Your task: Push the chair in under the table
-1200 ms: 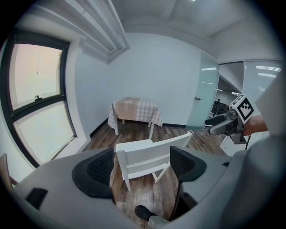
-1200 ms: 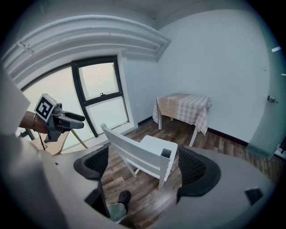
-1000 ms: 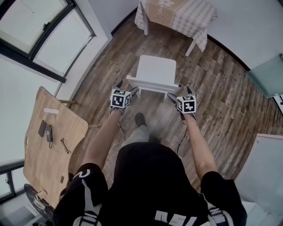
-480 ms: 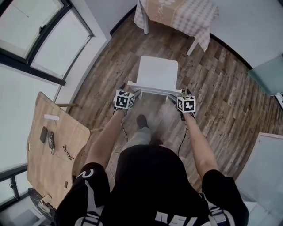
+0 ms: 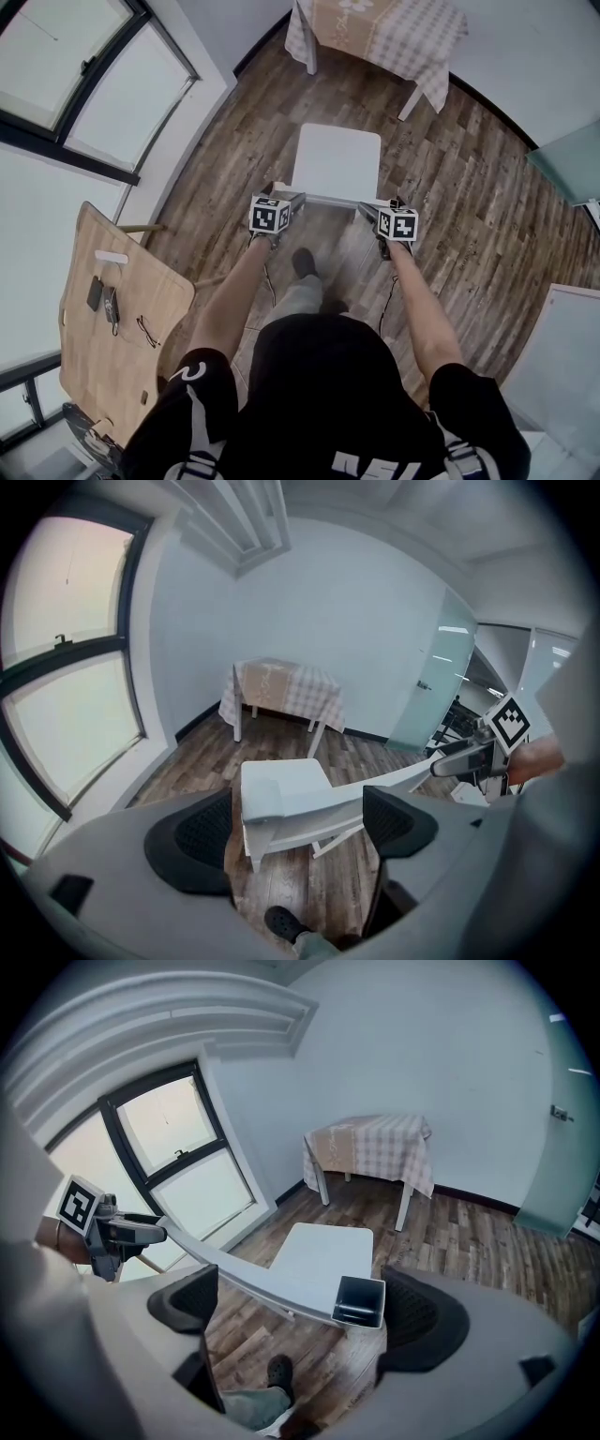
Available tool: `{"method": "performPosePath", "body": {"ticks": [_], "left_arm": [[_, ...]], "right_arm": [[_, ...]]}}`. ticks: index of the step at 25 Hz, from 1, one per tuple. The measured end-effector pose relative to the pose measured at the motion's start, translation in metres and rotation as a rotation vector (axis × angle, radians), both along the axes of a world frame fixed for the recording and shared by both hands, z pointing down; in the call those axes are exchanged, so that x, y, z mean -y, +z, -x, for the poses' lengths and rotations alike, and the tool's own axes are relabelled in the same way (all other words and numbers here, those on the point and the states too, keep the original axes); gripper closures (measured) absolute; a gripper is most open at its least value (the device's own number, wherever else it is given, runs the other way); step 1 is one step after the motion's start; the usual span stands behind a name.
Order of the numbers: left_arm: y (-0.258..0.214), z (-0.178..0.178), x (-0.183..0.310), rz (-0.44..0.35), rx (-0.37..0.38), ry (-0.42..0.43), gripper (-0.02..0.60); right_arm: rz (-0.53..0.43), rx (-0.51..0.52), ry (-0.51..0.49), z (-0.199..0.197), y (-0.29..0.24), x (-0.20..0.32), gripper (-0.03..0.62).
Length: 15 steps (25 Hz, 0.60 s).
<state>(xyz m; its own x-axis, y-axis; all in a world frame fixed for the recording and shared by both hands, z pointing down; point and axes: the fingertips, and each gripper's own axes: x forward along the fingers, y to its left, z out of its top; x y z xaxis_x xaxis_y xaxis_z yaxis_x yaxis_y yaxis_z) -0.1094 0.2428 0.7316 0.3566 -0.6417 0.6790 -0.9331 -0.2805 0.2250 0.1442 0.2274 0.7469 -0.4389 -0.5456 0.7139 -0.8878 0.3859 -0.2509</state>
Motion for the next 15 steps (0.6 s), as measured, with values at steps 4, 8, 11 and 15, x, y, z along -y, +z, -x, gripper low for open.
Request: {"method": "performPosePath", "body": {"ticks": [4,8,11,15], "left_arm": [[0.0034,-0.0053,0.0018,0.01,-0.016,-0.001,0.161],[0.0059,-0.0051,0.0043,0.021,-0.022,-0.016,0.161],[0.0074,-0.0063,0.0058,0.03,-0.017,-0.02,0.161],[0.0103,-0.0049,0.0073,0.023,-0.001,-0.018,0.16]], "right_arm": [[0.002,-0.009,0.029,-0.0012,0.0009,0.0029,0.042],[0.004,-0.024,0.051,-0.0022,0.003,0.0058,0.056],[0.007,-0.032,0.056,-0.0031,0.0041,0.0066,0.062],[0.01,-0.037,0.054,-0.0007,0.0043,0.0067,0.06]]}}
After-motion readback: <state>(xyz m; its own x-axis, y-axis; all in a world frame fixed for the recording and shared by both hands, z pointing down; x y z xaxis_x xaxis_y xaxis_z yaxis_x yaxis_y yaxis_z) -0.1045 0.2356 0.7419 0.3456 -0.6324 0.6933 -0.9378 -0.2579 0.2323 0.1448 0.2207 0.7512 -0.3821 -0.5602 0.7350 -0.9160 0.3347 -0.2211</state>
